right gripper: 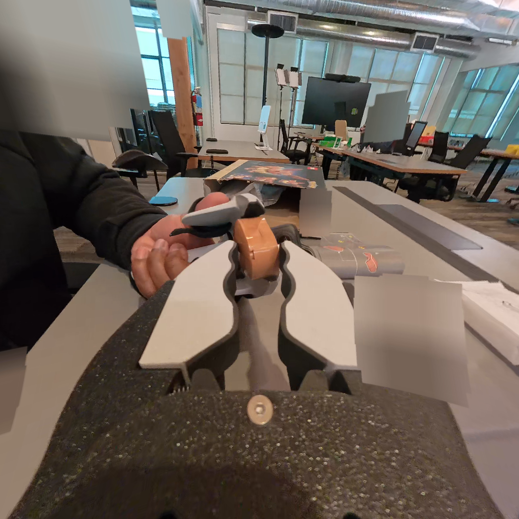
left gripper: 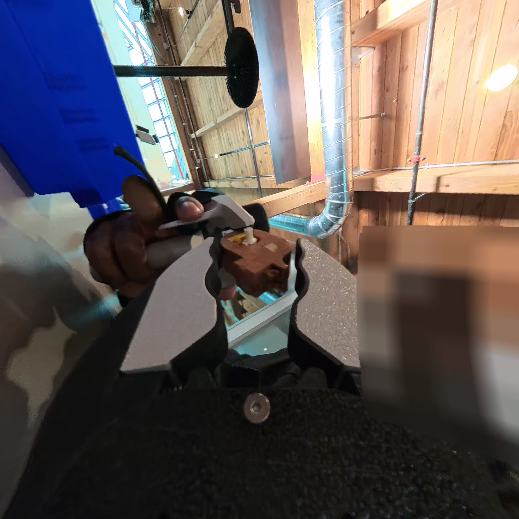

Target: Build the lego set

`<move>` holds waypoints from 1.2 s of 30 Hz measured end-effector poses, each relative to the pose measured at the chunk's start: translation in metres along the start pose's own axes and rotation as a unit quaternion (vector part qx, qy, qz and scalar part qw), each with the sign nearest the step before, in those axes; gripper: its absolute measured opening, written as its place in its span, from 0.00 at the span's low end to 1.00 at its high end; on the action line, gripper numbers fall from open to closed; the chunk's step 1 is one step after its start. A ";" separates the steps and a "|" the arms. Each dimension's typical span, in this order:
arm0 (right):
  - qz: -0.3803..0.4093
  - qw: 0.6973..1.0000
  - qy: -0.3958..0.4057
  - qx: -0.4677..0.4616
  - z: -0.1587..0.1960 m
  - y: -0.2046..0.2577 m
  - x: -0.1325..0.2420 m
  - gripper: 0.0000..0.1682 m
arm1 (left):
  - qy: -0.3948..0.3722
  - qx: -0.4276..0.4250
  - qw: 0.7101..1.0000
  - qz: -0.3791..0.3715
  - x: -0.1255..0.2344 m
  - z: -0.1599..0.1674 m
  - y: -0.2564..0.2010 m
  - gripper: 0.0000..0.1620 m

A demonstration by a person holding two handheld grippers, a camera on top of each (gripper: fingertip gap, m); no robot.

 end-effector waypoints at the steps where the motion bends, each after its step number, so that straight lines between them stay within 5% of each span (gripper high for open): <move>1: 0.002 1.000 -0.002 -0.017 0.001 -0.002 0.001 0.16 | 0.002 -0.017 1.000 -0.013 0.001 -0.002 -0.001 0.34; 7: 0.011 0.987 -0.037 -0.154 0.008 -0.019 0.011 0.15 | -0.009 -0.156 0.982 -0.111 0.019 -0.024 -0.011 0.40; 15: 0.037 0.948 -0.002 -0.315 0.034 -0.035 0.016 0.15 | 0.034 -0.348 0.899 -0.263 0.021 -0.031 -0.018 0.35; 18: 0.031 0.949 0.003 -0.314 0.033 -0.033 0.015 0.15 | 0.074 -0.464 0.827 -0.309 0.018 -0.026 -0.022 0.35; 23: 0.025 0.947 0.009 -0.321 0.034 -0.032 0.014 0.15 | 0.126 -0.650 0.654 -0.366 0.017 -0.017 -0.023 0.37; 25: 0.016 0.945 0.002 -0.325 0.034 -0.032 0.014 0.15 | 0.145 -0.690 0.616 -0.352 0.016 -0.011 -0.020 0.37; 36: -0.014 0.957 0.008 -0.290 0.033 -0.024 0.006 0.14 | 0.170 -0.707 0.577 -0.370 0.023 0.000 -0.015 0.36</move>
Point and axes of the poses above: each gripper's, where its closed fingertips meet, x back along the fingers, z out of its underside, y = z × x across the jaws, the point moved 9 cm from there along x, back along the fingers, and after that the axes turned 14 degrees about -z, right-handed, at the moved point
